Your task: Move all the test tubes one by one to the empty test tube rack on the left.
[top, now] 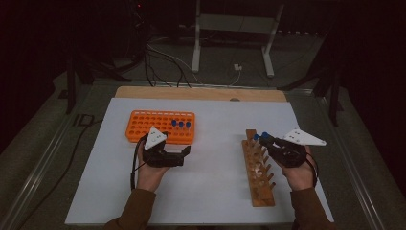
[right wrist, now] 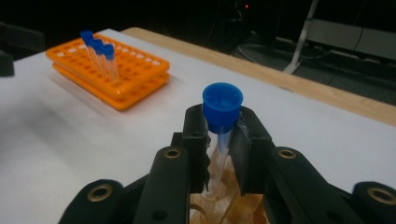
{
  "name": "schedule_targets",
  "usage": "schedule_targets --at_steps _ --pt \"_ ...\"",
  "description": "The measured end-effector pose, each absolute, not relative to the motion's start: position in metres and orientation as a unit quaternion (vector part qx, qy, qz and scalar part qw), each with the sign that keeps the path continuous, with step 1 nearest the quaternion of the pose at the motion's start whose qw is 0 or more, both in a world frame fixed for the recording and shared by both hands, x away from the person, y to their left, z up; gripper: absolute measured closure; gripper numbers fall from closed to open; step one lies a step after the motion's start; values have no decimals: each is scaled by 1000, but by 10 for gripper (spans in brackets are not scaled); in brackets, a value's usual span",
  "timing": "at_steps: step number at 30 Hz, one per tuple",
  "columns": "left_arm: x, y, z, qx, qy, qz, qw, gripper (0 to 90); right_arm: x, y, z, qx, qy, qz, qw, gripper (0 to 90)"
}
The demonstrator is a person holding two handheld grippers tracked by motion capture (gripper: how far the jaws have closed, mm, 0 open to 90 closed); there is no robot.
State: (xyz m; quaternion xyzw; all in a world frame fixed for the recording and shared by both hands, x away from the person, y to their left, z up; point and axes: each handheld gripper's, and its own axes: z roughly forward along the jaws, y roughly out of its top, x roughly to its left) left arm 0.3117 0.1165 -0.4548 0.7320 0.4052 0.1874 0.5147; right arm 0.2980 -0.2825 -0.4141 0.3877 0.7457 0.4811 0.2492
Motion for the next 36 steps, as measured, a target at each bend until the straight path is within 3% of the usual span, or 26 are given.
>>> schedule_targets --at_steps 8,21,36 --pt "311 113 -454 733 401 186 516 5 293 -279 -403 377 741 495 252 775" --pt "307 99 -453 744 384 183 515 5 292 -261 -410 360 757 501 218 775" --pt "296 49 -453 780 331 180 500 14 291 -237 -423 341 775 501 178 774"
